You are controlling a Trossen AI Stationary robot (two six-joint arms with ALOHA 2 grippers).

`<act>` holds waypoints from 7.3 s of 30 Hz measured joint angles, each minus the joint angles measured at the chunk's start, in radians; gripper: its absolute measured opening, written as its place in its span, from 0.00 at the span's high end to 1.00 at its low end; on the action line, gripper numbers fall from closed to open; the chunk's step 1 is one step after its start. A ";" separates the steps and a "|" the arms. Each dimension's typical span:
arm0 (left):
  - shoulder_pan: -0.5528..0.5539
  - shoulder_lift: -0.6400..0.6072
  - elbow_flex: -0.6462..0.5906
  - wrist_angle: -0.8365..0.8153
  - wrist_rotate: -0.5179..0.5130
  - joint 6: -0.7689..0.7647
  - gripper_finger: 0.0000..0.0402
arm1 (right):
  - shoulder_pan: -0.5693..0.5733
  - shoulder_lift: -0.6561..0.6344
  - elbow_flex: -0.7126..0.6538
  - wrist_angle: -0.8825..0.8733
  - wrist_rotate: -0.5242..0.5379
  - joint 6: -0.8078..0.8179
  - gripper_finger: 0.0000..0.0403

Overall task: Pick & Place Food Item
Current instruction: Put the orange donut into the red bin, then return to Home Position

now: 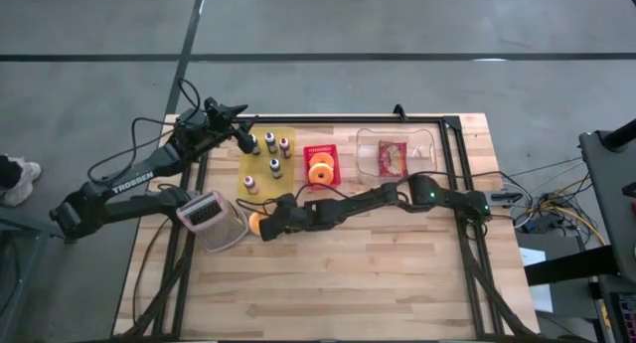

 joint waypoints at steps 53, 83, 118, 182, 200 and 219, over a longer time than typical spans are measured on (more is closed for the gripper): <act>0.000 0.005 0.000 0.000 0.000 0.000 0.45 | -0.065 -0.412 -0.045 -0.709 0.319 -0.127 0.83; 0.000 0.005 0.000 0.000 0.004 0.000 0.45 | -0.371 -0.429 -0.047 -0.796 0.375 -0.944 0.83; 0.000 0.005 0.000 0.000 0.003 0.000 0.45 | -0.322 -0.427 -0.313 -0.375 0.394 -1.577 0.83; 0.000 0.005 0.000 0.000 0.003 0.000 0.45 | -0.161 -0.434 -0.391 -0.247 0.597 -1.542 0.54; 0.000 0.005 0.000 0.000 0.003 0.000 0.45 | -0.089 -0.535 -0.392 -0.260 0.677 -1.349 0.54; 0.000 0.006 0.000 0.000 0.003 0.000 0.45 | -0.101 -0.614 -0.401 -0.015 0.292 -1.378 0.54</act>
